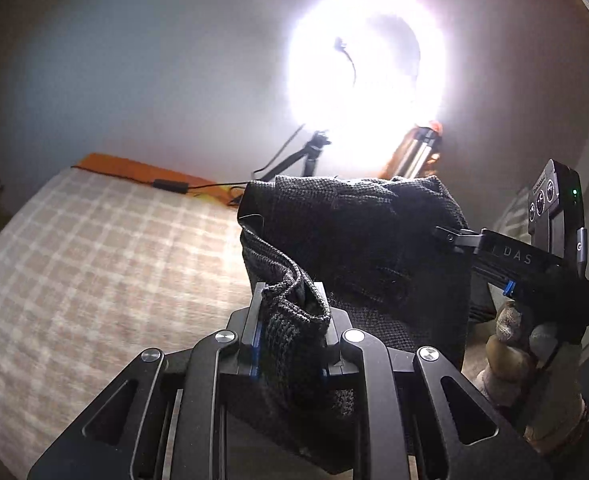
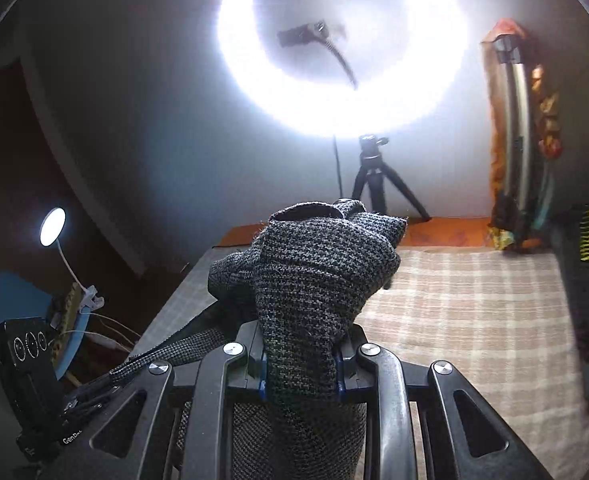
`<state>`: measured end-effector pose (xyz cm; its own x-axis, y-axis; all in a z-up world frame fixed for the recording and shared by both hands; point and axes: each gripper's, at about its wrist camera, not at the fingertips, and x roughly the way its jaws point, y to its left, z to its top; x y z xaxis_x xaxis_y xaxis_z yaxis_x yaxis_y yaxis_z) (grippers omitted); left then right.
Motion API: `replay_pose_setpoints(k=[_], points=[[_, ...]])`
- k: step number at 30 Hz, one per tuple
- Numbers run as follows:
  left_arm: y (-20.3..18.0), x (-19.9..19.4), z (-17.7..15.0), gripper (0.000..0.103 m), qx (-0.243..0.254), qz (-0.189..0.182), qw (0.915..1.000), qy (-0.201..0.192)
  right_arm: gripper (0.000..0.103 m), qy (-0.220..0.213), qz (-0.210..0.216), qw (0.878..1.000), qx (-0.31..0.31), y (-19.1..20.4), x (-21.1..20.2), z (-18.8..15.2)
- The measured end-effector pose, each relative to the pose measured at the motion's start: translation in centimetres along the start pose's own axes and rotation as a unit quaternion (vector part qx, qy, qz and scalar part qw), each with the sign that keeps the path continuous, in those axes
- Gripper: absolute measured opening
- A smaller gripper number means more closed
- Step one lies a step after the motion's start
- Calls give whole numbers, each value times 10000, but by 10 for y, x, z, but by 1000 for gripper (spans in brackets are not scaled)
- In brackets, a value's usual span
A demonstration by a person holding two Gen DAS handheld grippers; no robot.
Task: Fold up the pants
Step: 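Lift the trouser bundle with both tools and carry it toward the black clothes pile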
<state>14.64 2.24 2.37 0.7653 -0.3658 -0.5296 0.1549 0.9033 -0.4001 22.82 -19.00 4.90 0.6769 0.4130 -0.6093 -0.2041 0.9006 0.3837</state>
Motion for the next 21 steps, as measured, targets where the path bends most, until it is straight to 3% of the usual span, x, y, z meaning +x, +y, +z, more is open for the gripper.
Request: replay_pose_setpoints(k=[21], points=[[-128,29,-8,17,624,-842,9945,-4,22,-422,-674,9967,171,-79,-117,15]])
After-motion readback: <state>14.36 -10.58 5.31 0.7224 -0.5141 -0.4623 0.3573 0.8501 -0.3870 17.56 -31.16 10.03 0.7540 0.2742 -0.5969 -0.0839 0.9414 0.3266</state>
